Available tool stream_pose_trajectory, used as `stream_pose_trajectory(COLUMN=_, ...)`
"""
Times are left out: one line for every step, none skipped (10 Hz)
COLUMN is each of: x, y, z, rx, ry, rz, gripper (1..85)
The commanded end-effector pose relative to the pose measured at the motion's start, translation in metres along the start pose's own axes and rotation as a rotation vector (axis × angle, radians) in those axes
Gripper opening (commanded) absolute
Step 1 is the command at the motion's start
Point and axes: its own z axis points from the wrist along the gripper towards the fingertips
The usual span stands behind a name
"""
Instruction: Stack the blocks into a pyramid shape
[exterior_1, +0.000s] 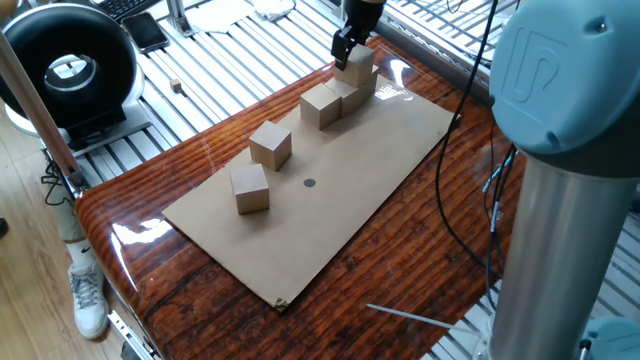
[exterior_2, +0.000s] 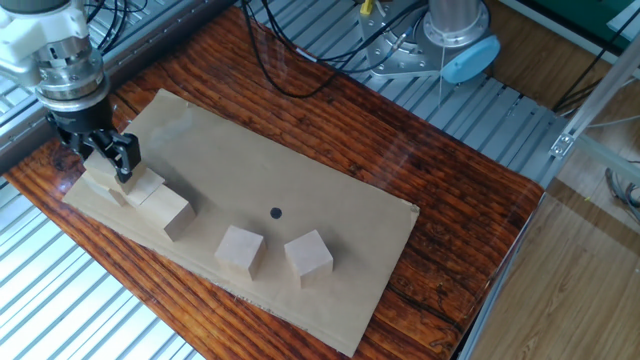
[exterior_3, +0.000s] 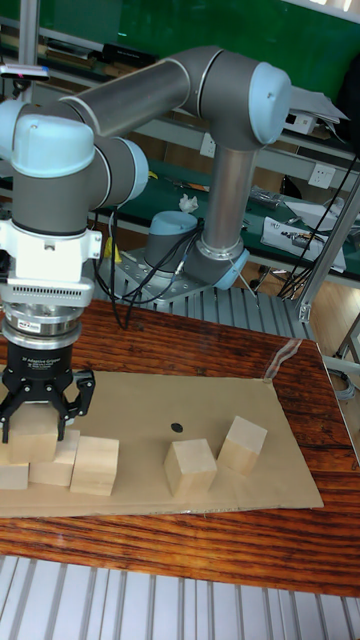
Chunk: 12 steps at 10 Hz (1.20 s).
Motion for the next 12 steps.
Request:
stream_pose_trajectory(x=-0.004, y=0.004, z=0.0, rx=-0.024, ry=-0.017, rz=-0.003, gripper=77.7)
stream_pose_trajectory(x=-0.003, y=0.004, z=0.0, rx=-0.023, ry=-0.016, rz=-0.009, gripper=78.0)
stream_pose_trajectory(x=0.0, y=0.005, z=-0.003, rx=-0.024, ry=-0.011, rz=-0.009, gripper=78.0)
stream_pose_trajectory(x=0.002, y=0.003, z=-0.007, rx=-0.014, ry=-0.01, rz=-0.019, gripper=78.0)
stream_pose_trajectory(x=0.003, y=0.004, z=-0.011, rx=-0.01, ry=-0.012, rz=-0.018, gripper=77.7)
stream_pose_trajectory(x=0.004, y=0.005, z=-0.015, rx=-0.007, ry=-0.011, rz=-0.014, gripper=77.0)
stream_pose_trajectory(x=0.005, y=0.003, z=-0.018, rx=0.008, ry=-0.014, rz=-0.025, gripper=76.7)
stream_pose_trajectory(x=0.005, y=0.002, z=-0.021, rx=0.017, ry=-0.014, rz=-0.03, gripper=76.0)
stream_pose_trajectory(x=0.006, y=0.002, z=-0.024, rx=0.025, ry=-0.014, rz=-0.033, gripper=76.0)
stream_pose_trajectory(x=0.007, y=0.003, z=-0.029, rx=0.035, ry=-0.011, rz=-0.033, gripper=75.7)
stream_pose_trajectory(x=0.008, y=0.002, z=-0.034, rx=0.054, ry=-0.005, rz=-0.043, gripper=75.3)
stream_pose_trajectory(x=0.009, y=0.004, z=-0.039, rx=0.064, ry=-0.001, rz=-0.042, gripper=74.7)
